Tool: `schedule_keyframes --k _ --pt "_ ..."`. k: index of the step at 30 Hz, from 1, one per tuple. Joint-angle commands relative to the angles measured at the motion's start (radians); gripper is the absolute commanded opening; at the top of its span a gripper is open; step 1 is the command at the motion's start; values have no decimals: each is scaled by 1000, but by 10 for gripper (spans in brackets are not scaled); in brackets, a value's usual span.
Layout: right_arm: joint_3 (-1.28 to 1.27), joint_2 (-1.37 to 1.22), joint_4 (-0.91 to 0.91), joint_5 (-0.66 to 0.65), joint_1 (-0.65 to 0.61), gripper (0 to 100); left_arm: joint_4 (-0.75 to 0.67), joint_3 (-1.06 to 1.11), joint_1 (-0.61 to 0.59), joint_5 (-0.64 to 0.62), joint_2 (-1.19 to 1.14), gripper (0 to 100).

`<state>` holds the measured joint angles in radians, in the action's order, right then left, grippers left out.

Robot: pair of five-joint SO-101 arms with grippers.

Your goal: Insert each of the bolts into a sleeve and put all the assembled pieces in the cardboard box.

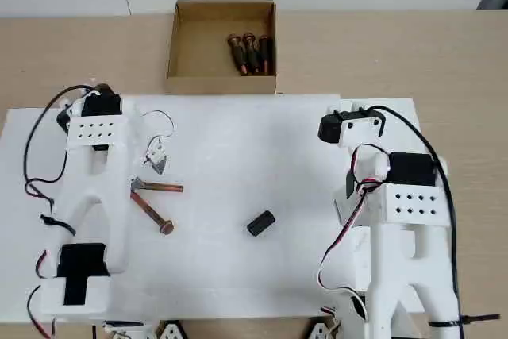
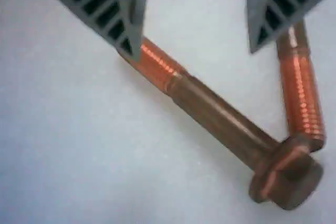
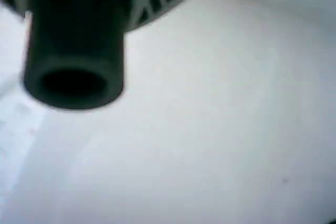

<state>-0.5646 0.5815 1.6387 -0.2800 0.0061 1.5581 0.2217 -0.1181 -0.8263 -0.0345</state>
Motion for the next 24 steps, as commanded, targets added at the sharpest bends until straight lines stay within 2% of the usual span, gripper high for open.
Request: schedule_keyframes --k 1,16,24 --pt "8 24 -16 -17 7 4 -31 -33 -2 -15 6 133" --pt "8 24 -16 -17 7 4 -32 -28 -3 -35 2 133" --pt "8 25 -15 -17 7 4 -11 -56 -43 -48 -100 133"
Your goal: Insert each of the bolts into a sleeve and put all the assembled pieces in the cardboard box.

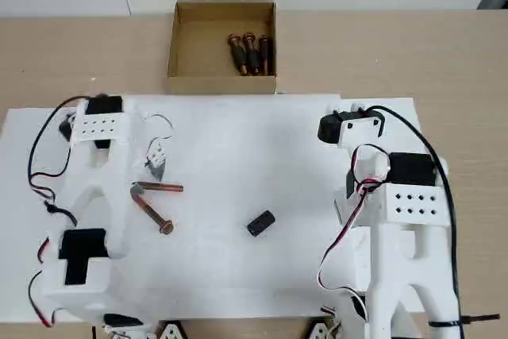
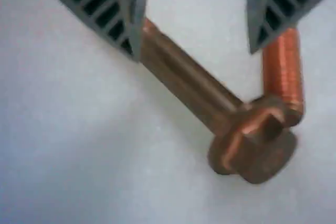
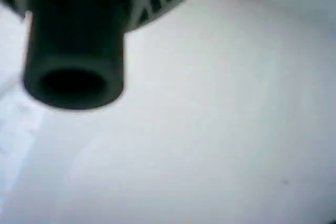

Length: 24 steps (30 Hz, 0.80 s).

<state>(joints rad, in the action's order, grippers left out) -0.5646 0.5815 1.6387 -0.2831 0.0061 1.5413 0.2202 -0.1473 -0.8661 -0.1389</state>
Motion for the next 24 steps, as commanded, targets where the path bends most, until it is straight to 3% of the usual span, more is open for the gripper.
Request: schedule_keyframes --k 1,16,21,24 --pt "8 25 -15 -14 7 4 6 -59 -18 -11 5 133" --pt "8 28 -8 -14 7 4 -41 -70 -32 -11 -143 130" --pt "8 31 -8 -14 7 4 -87 -64 -34 -11 -149 6" --pt "8 31 -7 -14 7 4 -109 -62 -34 -11 -150 10"
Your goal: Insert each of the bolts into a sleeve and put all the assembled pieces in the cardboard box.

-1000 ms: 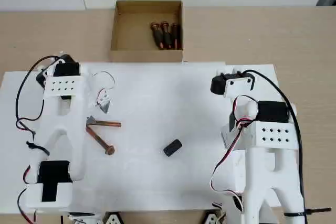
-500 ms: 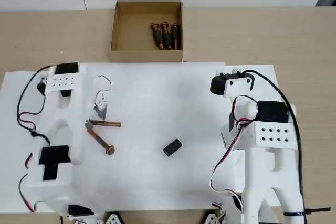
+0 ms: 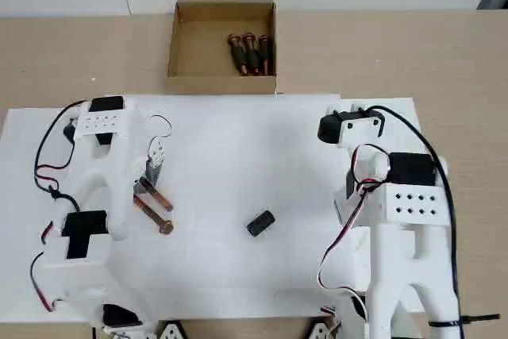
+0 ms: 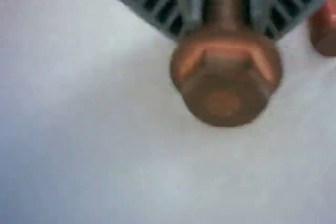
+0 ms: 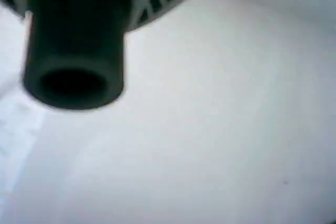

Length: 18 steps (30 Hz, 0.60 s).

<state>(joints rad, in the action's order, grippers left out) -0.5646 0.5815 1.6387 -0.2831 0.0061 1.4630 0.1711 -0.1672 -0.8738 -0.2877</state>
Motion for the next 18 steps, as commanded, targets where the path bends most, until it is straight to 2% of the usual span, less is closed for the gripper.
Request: schedule_keyframes --k 1,9,18 --pt "8 31 -7 -14 7 4 -40 -13 -14 -3 -9 6" --pt "15 36 -2 -11 5 4 -35 -19 -6 0 -20 6" --pt "74 298 59 -12 5 4 43 -81 68 140 348 6"
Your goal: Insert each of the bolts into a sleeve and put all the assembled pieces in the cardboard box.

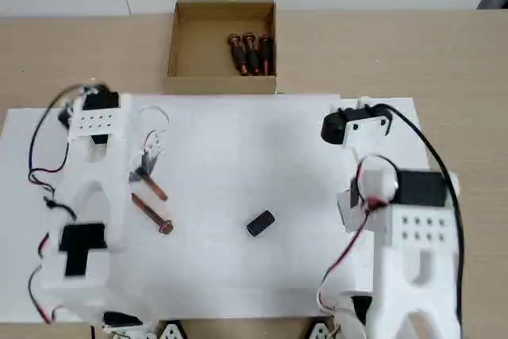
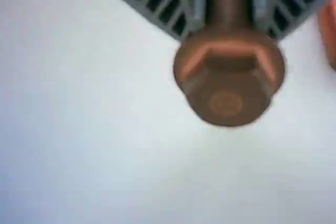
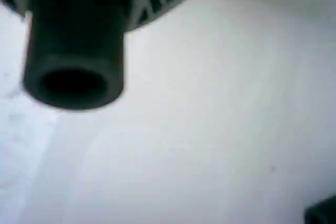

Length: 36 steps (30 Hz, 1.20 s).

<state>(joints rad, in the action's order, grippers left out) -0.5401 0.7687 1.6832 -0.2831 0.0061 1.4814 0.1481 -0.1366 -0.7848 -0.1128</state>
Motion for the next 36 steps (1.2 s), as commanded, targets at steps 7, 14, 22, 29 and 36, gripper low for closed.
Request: schedule_keyframes --k 7,14,22,29,36 --pt "49 344 19 -15 8 4 32 -64 161 193 508 6" --pt "46 501 13 -5 8 4 60 -58 261 364 775 6" --pt "-109 725 -127 161 1 3 -71 133 281 638 1025 6" --pt "-342 895 -306 190 1 3 -288 437 285 674 1280 6" --pt "-506 983 -358 192 -1 3 -454 720 285 542 1510 6"
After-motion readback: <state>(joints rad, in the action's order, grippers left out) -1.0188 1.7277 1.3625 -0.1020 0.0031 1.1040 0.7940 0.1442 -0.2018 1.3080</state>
